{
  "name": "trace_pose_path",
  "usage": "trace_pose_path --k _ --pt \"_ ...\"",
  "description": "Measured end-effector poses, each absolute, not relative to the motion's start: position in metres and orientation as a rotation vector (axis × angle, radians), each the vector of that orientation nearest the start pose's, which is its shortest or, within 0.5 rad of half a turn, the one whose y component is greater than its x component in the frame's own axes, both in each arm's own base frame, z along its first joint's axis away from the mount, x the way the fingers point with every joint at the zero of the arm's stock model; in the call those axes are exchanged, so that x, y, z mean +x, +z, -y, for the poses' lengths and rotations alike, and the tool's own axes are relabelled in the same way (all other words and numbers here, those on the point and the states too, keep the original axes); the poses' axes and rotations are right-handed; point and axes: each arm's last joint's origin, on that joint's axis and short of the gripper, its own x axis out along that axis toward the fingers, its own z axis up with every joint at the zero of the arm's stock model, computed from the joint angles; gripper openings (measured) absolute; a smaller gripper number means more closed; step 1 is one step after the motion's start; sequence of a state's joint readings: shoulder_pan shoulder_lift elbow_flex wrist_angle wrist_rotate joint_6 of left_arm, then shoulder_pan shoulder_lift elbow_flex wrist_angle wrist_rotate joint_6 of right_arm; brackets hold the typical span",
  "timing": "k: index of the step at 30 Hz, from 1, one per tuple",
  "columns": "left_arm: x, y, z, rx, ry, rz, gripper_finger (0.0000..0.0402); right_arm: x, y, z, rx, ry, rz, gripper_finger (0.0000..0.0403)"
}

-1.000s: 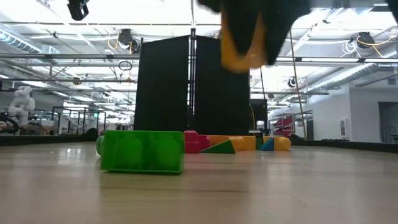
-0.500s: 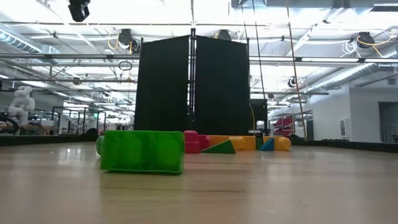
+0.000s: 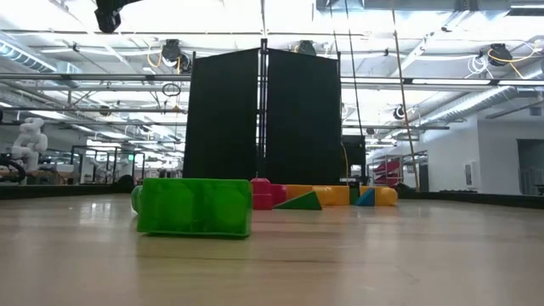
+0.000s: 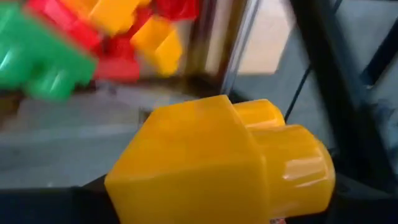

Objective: Sort blocks by size
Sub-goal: Put the yellow game piece into the right transparent bin, then put the green game piece into the right transparent bin

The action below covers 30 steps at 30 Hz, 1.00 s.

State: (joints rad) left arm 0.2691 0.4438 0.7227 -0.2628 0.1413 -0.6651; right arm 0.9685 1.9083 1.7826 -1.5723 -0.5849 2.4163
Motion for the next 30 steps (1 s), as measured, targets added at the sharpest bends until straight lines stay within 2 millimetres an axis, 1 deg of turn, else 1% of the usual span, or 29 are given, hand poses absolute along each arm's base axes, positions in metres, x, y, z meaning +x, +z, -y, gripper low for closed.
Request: trace_pose_path --k 4,7,9,12,17,20,22,24,26,28,30 --pt "0.095 0.343 -0.022 -0.664 0.128 0.061 0.0255 0.174 0.283 -0.278 0.996 -1.427 -1.823 0.0250" --pt "0.095 0.343 -0.022 -0.668 0.128 0.061 0.0255 0.174 0.279 -0.273 0.969 -1.373 -1.838 0.0246" --pt "0.095 0.343 -0.022 -0.668 0.128 0.061 0.0255 0.175 0.277 -0.274 0.952 -1.286 -1.868 0.0249" --pt "0.095 0.343 -0.022 -0.668 0.129 0.061 0.0255 0.174 0.274 -0.278 0.918 -1.176 -1.906 0.0271" --pt "0.095 0.343 -0.022 -0.651 0.129 0.059 0.0255 0.171 0.274 -0.279 0.903 -1.166 -1.916 0.0305" --pt "0.095 0.343 -0.022 -0.638 0.129 0.058 0.0255 0.171 0.274 -0.277 0.895 -1.175 -1.916 0.0312" --pt "0.095 0.343 -0.022 -0.637 0.130 0.059 0.0255 0.175 0.275 -0.276 0.907 -1.174 -1.900 0.0313" --pt "0.095 0.343 -0.022 -0.637 0.132 0.059 0.0255 0.183 0.277 -0.272 0.935 -1.144 -1.844 0.0310" --pt "0.095 0.343 -0.022 -0.637 0.133 0.060 0.0255 0.198 0.278 -0.265 0.970 -1.090 -1.727 0.0308" --pt "0.095 0.343 -0.022 -0.637 0.133 0.060 0.0255 0.219 0.279 -0.255 0.998 -0.998 -1.568 0.0307" --pt "0.095 0.343 -0.022 -0.636 0.133 0.060 0.0255 0.246 0.282 -0.243 1.004 -0.867 -1.389 0.0307"
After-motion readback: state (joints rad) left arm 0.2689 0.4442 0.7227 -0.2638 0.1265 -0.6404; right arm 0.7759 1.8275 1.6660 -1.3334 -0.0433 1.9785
